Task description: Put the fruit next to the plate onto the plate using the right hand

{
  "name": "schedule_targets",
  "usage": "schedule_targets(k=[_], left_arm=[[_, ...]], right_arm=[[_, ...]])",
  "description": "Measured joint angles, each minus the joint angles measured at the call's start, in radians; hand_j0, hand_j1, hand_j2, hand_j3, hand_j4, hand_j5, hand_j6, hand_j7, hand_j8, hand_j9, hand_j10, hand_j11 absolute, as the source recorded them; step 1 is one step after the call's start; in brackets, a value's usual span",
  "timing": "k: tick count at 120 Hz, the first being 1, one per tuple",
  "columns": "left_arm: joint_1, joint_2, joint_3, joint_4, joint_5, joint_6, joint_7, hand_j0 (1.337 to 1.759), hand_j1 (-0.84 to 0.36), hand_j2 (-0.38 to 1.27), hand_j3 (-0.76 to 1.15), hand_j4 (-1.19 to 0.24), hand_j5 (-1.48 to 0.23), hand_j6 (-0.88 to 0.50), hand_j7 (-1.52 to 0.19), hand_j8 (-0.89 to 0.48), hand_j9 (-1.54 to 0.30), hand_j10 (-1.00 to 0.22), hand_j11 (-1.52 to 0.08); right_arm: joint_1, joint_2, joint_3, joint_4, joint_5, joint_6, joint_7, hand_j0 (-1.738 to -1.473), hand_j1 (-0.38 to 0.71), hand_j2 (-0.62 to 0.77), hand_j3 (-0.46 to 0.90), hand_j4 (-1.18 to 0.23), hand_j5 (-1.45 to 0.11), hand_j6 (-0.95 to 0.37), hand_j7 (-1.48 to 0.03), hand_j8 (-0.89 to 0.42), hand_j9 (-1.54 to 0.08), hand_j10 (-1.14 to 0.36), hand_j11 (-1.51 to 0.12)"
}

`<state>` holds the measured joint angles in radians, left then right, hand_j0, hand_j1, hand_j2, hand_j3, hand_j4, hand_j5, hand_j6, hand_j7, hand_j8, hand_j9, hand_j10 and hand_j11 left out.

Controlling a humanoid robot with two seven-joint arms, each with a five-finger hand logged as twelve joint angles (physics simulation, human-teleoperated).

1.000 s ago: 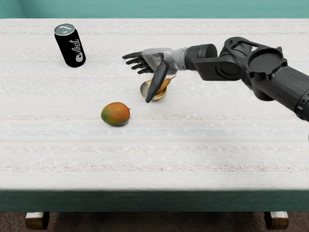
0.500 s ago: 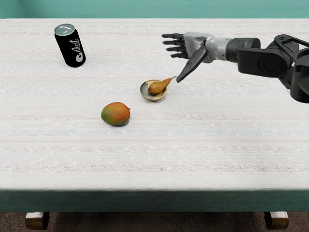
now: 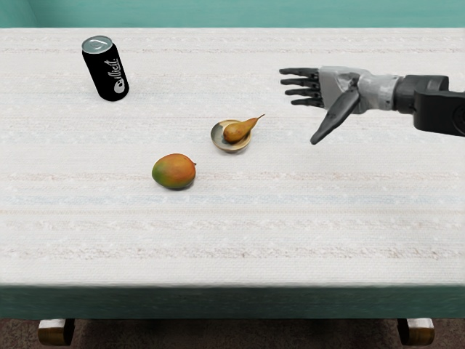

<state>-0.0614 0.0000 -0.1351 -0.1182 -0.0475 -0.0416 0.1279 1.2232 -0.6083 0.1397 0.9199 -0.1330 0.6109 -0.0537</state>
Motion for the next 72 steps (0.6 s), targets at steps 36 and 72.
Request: schedule_targets(k=[36, 72], left_arm=[[0.0, 0.0, 0.0, 0.0, 0.0, 0.0, 0.0, 1.658, 0.35, 0.0, 0.0, 0.0, 0.0, 0.0, 0.0, 0.0, 0.0, 0.0, 0.0], [0.0, 0.0, 0.0, -0.001, 0.001, 0.0, 0.0, 1.658, 0.35, 0.0, 0.0, 0.0, 0.0, 0.0, 0.0, 0.0, 0.0, 0.0, 0.0]], right_arm=[[-0.007, -0.152, -0.002, 0.151, 0.02, 0.0, 0.0, -1.658, -0.35, 0.0, 0.0, 0.0, 0.0, 0.0, 0.0, 0.0, 0.0, 0.0, 0.0], [-0.017, -0.168, 0.004, 0.169, 0.024, 0.0, 0.0, -1.658, -0.35, 0.0, 0.0, 0.0, 0.0, 0.0, 0.0, 0.0, 0.0, 0.0, 0.0]])
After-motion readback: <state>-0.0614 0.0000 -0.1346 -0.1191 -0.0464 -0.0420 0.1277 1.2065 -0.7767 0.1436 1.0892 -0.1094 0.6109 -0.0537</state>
